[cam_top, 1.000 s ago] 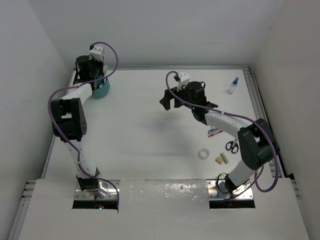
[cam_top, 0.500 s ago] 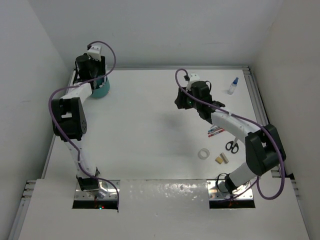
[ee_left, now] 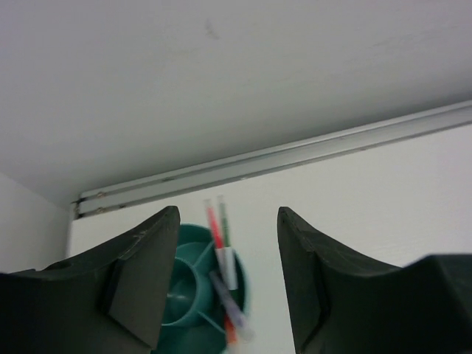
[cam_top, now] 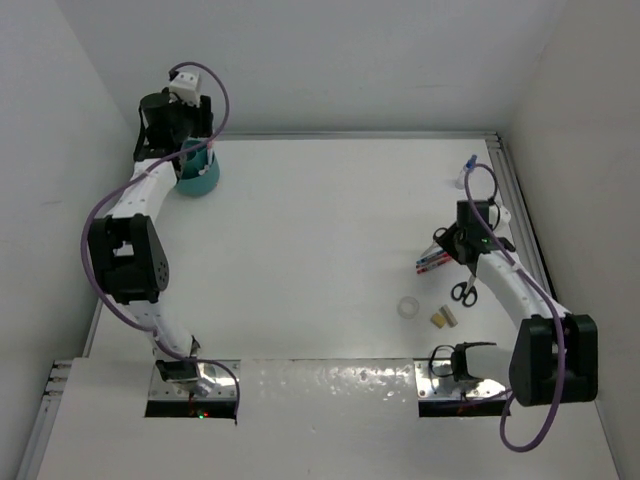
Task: Sort the stationery into containers
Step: Place the pen in the storage box, then move the pen to the center of the board.
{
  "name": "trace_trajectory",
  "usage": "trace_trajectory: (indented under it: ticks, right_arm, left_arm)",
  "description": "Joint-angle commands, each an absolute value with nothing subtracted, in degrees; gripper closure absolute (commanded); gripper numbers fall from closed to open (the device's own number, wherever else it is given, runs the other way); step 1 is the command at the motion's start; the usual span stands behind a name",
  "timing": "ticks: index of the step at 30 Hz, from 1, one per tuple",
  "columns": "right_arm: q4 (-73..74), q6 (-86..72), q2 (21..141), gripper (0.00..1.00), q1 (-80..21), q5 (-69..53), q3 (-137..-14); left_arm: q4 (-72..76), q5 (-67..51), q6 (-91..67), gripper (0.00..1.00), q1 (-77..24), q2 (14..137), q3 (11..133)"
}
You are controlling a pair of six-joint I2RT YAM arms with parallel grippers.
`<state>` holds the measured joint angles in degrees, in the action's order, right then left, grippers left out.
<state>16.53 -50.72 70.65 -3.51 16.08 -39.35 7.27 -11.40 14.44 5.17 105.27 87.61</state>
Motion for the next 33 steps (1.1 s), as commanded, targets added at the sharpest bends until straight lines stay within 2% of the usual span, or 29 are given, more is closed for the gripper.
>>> trace_trajectory:
  ticks: [1,10,17,33]
  right_arm:
    - [14.9,-60.0,68.6,0.65,1.6,16.9,-35.6]
    - [12.4,-59.0,74.7,0.67,5.3,14.1,-36.0]
    - [10.5,-59.1,80.1,0.69,5.3,12.0,-36.3]
    - [8.4,-59.7,85.3,0.73,5.4,11.7,-34.9]
  left_arm:
    - [2.3,-19.1,11.0,0.47,3.6,102.4,86.6]
    - [-5.5,-20.8,10.1,0.47,0.6,102.0,86.1]
    - [-13.3,-20.2,15.0,0.47,-6.9,102.4,85.3]
    - [-11.4,-17.2,13.8,0.47,-9.1,101.7,83.6]
